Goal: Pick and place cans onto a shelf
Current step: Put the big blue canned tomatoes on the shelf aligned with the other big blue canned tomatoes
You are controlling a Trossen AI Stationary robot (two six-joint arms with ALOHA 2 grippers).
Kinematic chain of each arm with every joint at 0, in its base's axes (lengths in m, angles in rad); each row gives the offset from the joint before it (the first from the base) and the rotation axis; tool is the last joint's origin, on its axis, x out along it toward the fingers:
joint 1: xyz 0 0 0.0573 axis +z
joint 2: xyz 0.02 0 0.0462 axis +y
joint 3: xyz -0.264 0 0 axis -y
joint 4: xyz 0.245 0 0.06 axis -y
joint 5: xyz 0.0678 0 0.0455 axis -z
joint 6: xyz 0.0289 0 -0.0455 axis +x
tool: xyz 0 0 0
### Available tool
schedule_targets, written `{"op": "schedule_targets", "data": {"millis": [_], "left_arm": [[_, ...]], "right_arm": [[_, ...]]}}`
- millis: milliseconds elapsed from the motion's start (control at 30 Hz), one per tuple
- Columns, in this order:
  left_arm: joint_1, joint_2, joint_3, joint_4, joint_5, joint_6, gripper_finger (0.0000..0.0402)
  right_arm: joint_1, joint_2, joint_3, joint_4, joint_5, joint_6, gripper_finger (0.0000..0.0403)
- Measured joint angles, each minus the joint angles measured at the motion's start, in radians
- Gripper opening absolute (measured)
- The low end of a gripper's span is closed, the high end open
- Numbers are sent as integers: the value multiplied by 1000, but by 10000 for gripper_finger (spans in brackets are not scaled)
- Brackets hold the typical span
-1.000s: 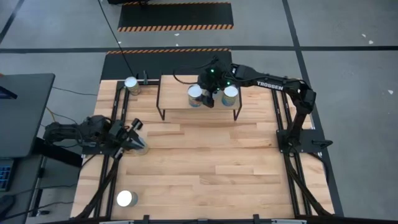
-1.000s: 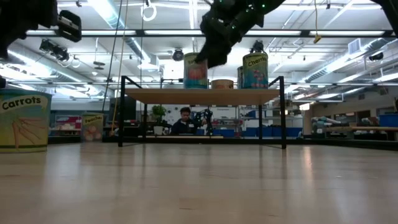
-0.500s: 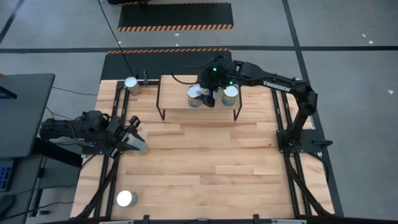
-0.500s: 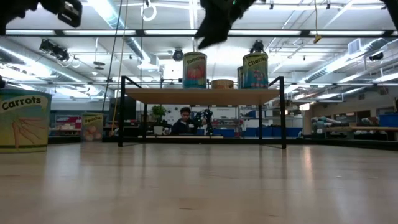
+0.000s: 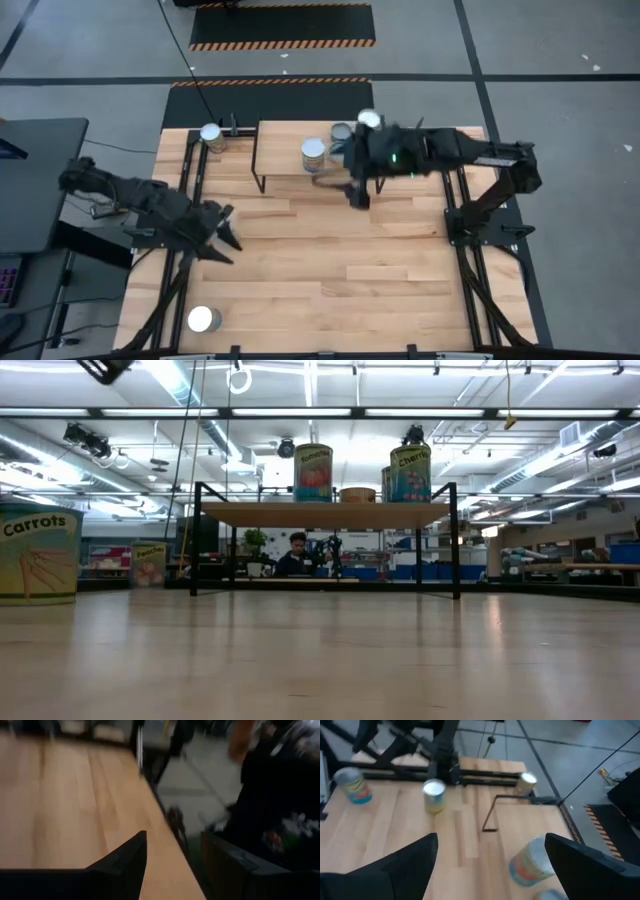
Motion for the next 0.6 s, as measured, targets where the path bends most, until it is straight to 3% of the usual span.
{"op": "schedule_targets", "data": {"millis": [267, 467, 600], "left_arm": [[-275, 274, 216, -395, -87, -444, 192], [-456, 395, 238, -354, -41, -822, 203], [-527, 441, 233, -378, 41, -1048, 231]], "right_arm": [[220, 47, -1, -40, 221, 123, 375], [310, 119, -1, -83, 372, 237, 375], [343, 164, -1, -80, 409, 261, 374]]}}
